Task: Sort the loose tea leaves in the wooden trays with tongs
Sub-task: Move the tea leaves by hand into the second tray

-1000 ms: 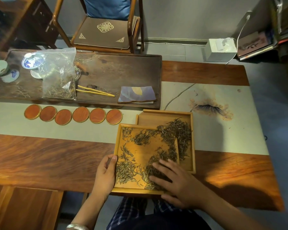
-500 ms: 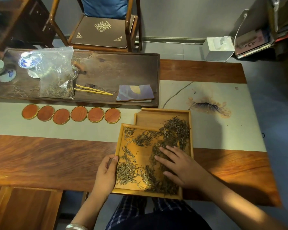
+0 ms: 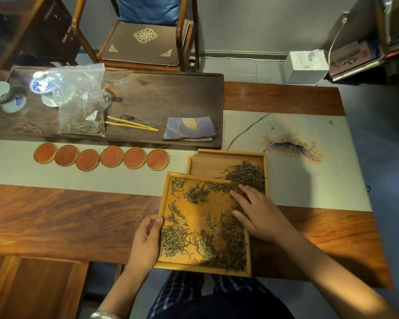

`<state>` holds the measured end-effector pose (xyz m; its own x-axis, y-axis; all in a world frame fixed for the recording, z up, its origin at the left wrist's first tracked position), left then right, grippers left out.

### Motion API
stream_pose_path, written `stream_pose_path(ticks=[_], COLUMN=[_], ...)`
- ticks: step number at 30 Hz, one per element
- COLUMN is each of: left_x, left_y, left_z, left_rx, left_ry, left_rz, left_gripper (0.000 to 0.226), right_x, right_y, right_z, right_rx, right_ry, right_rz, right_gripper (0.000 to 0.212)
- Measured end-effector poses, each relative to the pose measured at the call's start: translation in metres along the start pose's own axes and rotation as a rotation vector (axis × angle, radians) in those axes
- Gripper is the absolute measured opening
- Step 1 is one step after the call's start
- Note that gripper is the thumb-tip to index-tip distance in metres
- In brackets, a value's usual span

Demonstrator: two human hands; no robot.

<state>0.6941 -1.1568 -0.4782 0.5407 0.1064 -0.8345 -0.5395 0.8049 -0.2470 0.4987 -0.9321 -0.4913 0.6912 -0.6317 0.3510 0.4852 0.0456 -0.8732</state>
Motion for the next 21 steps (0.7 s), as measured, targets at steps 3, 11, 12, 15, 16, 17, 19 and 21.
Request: stream_pose_path(ticks=[3, 11, 12, 15, 16, 17, 19, 21], left_x=[0.001, -0.002, -0.003, -0.005, -0.007, -0.007, -0.008, -0.009], left_y=[-0.002, 0.002, 0.003, 0.006, 0.007, 0.008, 0.009, 0.009], left_z=[0.0, -0.003, -0.003, -0.004, -0.004, -0.004, -0.005, -0.005], left_rx=[-0.012, -0.026, -0.021, -0.01, -0.012, -0.012, -0.008, -0.003], left_ry=[-0.001, 0.018, 0.021, 0.026, 0.036, 0.047, 0.059, 0.058], left_rz=[0.002, -0.041, -0.04, -0.005, -0.007, -0.013, -0.019, -0.022], left_gripper=[0.02, 0.019, 0.019, 0.021, 0.021, 0.021, 0.022, 0.022], right_x=[-0.002, 0.04, 0.052, 0.084, 0.094, 0.101, 0.109, 0.11], right_y=[-0.006, -0.02, -0.018, -0.003, 0.003, 0.008, 0.014, 0.016], right_z=[0.003, 0.015, 0.016, 0.018, 0.019, 0.02, 0.019, 0.019], right_rx=[-0.018, -0.139, -0.131, -0.028, 0.032, 0.081, 0.128, 0.146], right_ry=[0.013, -0.033, -0.08, -0.346, -0.432, -0.498, -0.547, -0.526], right_rz=[0.0, -0.001, -0.003, -0.007, -0.006, 0.001, 0.008, 0.006], right_gripper=[0.061, 0.055, 0.055, 0.054, 0.055, 0.057, 0.059, 0.059])
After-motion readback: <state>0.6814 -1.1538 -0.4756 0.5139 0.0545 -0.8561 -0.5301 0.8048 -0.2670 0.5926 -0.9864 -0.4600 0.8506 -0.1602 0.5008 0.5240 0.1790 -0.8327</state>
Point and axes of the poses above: each hand's wrist, its own z-axis away from the middle knuckle, its own y-axis out of the palm, x = y × z, the point moved 1 cm from there along -z, towards the middle knuckle, and after that the axes turned 4 degrees about -z, right-handed, at the moved point
